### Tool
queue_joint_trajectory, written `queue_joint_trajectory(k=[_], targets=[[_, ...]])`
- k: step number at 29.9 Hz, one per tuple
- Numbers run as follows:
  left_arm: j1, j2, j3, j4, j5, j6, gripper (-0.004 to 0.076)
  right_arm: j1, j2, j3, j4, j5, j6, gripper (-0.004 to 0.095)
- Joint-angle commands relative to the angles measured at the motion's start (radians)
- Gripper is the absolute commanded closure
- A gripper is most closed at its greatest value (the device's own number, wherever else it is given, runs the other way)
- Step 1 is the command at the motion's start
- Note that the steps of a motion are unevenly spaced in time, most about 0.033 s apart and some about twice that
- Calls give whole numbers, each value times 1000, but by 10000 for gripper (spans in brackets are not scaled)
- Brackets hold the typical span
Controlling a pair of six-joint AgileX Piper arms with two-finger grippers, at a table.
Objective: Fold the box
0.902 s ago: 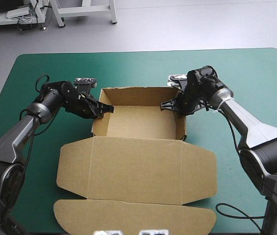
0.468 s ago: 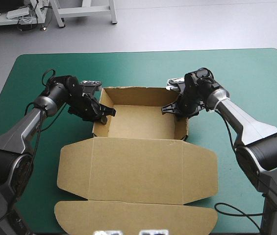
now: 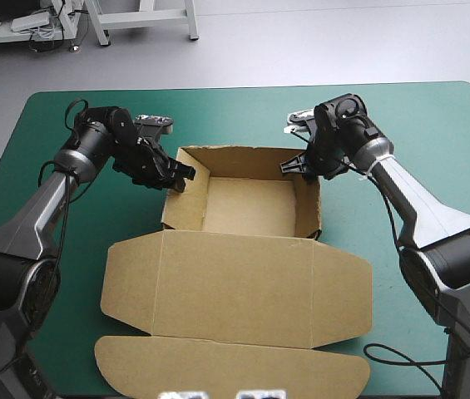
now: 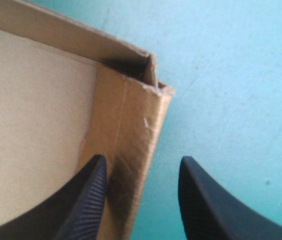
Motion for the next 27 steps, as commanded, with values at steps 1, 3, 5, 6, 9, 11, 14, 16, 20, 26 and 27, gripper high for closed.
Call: queue_joint_trajectory(k=[1, 3, 5, 6, 9, 11, 14, 16, 20, 26, 27], targets=[[-3, -46, -96, 17, 30, 3, 349, -5, -70, -74, -30, 20, -8, 484], [-3, -46, -139, 29, 65, 3, 349, -5, -75, -102, -30, 20, -8, 484], [-2, -46, -193, 31, 111, 3, 349, -5, -90, -129, -26, 20, -14, 484], [-2, -46, -218, 31, 113, 3, 349, -5, -96, -141, -26, 20, -15, 484], [-2, -60, -277, 20, 113, -11, 351, -5, -130, -166, -26, 20, -15, 484], [-2, -78, -309, 15, 113, -13, 377, -5, -159, -174, -34, 20, -18, 484], [-2, -120, -336, 19, 113, -15, 470, -5, -207, -174, -63, 20, -47, 484], [-2, -160, -345, 29, 113, -12, 557, -5, -239, -174, -87, 20, -55, 485], [-2, -248, -348, 80, 111, -7, 707, -5, -296, -174, -95, 20, -7, 485], [-2, -406, -346, 122, 111, -7, 733, -5, -329, -174, -81, 20, 46, 489], [-2, -430, -346, 122, 111, -7, 733, -5, -329, -174, -64, 20, 50, 490]])
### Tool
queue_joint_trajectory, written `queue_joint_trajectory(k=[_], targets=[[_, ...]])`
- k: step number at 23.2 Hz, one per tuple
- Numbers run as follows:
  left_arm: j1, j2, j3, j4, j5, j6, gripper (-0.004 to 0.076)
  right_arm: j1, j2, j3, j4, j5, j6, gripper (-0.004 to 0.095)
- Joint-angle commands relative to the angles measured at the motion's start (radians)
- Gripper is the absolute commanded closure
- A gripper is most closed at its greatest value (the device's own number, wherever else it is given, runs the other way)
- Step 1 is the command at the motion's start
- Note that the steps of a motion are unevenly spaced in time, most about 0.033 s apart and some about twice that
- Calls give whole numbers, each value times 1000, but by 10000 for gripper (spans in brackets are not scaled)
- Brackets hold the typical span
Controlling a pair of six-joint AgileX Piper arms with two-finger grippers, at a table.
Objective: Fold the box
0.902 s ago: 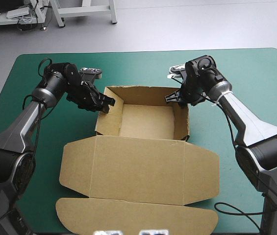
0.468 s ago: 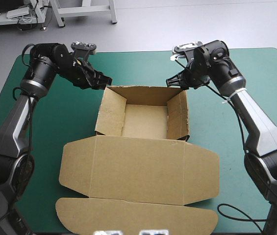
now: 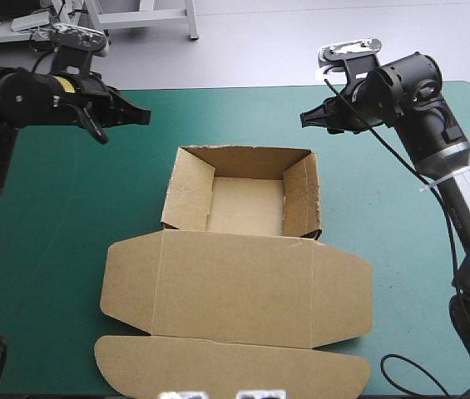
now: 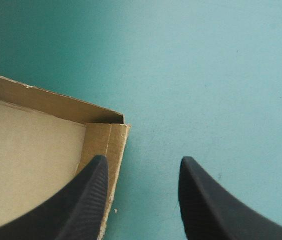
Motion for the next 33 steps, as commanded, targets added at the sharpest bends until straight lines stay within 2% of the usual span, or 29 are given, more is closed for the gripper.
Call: queue_joint_trajectory(k=[1, 7, 12, 17, 22, 25, 27, 28, 29, 33], targets=[[-2, -144, -29, -7, 33, 0, 733, -5, -46, -28, 23, -1, 24, 490], [-2, -301, 13, -9, 33, 12, 733, -5, -15, 37, 55, -1, 29, 489], [-2, -481, 190, -4, 33, 51, 733, -14, 11, 176, 55, -3, 42, 489], [-2, -695, 508, 77, -32, 51, 733, -14, 61, 291, 148, -73, 22, 490], [-2, -823, 782, 95, -61, 28, 733, -14, 150, 314, 246, -67, 1, 492], [-2, -873, 912, 99, -89, 24, 733, -14, 198, 319, 279, -32, -15, 617], [-2, -906, 984, 112, -125, 22, 733, -14, 226, 319, 282, -12, -27, 773], [-2, -923, 1023, 122, -139, 22, 733, -14, 231, 319, 282, -10, -30, 884], [-2, -934, 1048, 122, -141, 22, 733, -14, 231, 319, 282, -10, -41, 923], [-2, -949, 1105, 122, -137, 22, 733, -14, 229, 319, 286, -6, -62, 926]])
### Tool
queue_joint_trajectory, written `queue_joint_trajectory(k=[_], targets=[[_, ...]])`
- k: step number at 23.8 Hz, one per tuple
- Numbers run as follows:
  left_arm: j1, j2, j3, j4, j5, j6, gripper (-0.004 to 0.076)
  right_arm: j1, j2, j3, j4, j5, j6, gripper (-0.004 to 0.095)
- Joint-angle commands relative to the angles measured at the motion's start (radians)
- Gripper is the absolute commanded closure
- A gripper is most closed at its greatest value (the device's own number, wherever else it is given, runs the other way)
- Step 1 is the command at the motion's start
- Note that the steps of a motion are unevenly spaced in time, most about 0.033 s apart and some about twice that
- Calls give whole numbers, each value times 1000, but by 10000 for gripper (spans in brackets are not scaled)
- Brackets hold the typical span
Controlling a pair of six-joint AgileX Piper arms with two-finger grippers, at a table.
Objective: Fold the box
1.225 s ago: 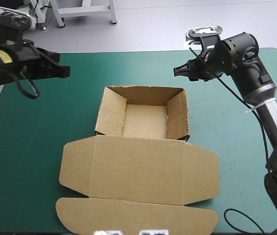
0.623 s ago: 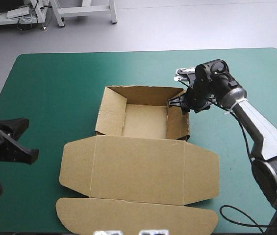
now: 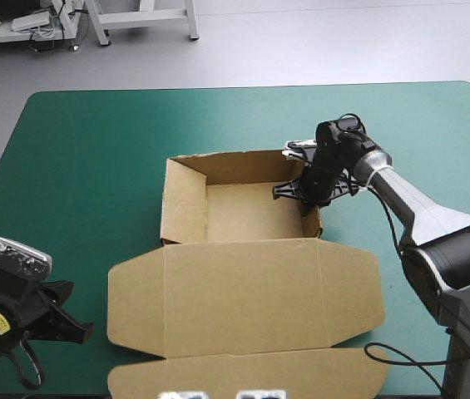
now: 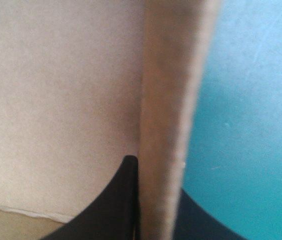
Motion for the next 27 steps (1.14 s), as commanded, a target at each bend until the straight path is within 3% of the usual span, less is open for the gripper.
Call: queue_joint_trajectory(k=[1, 8, 14, 23, 27], targets=[[-2, 1, 11, -1, -63, -11, 733, -2, -43, -20, -8, 38, -35, 926], [-2, 1, 38, -1, -67, -15, 733, -14, -95, -70, -65, 27, -35, 926], [-2, 1, 38, -1, -67, -15, 733, -121, -178, -113, -85, 41, -35, 926], [-2, 1, 38, -1, -67, -25, 733, -606, -347, -104, -120, 43, -152, 926], [-2, 1, 38, 3, -69, -37, 733, -820, -346, -84, -73, 43, -152, 926]])
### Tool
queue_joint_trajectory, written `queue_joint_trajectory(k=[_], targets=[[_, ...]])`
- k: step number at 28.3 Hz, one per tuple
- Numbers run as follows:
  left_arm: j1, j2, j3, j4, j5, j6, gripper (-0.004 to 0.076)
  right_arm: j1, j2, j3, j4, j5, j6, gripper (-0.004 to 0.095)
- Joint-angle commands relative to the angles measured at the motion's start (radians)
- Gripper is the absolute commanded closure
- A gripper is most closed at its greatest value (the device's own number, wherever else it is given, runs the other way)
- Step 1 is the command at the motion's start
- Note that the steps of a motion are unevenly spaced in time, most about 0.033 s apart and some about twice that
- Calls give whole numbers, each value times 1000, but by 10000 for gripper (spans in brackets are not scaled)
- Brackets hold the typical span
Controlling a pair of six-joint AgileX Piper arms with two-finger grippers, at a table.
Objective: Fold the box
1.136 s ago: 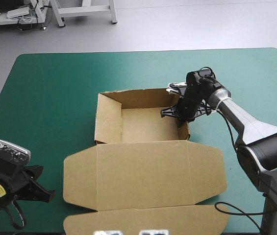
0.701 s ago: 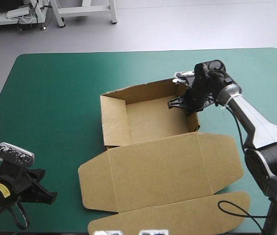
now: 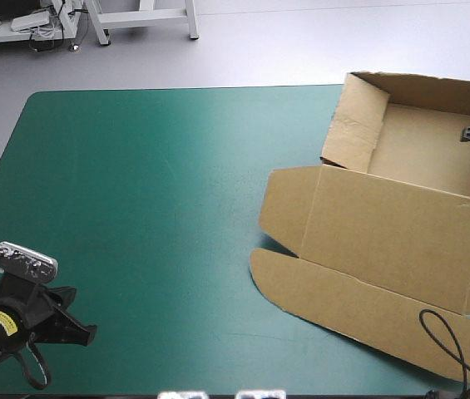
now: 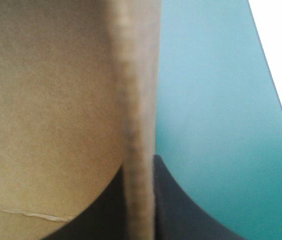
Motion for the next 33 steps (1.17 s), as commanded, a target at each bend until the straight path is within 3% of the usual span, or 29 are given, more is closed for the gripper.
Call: queue_joint_trajectory(k=[1, 6, 17, 26, 33], targets=[[-2, 7, -22, 4, -60, -11, 733, -127, -43, -4, 43, -1, 0, 926], [-2, 7, -22, 11, -63, -11, 733, -217, -3, 21, 43, -20, -8, 926], [-2, 7, -22, 37, -67, -11, 733, -222, 63, 25, 1, 3, -56, 908], [-2, 7, -22, 37, -67, -11, 733, -222, 64, 25, -2, 3, -40, 496], [-2, 7, -22, 37, -67, -11, 733, -222, 52, 25, 7, 3, -40, 475]])
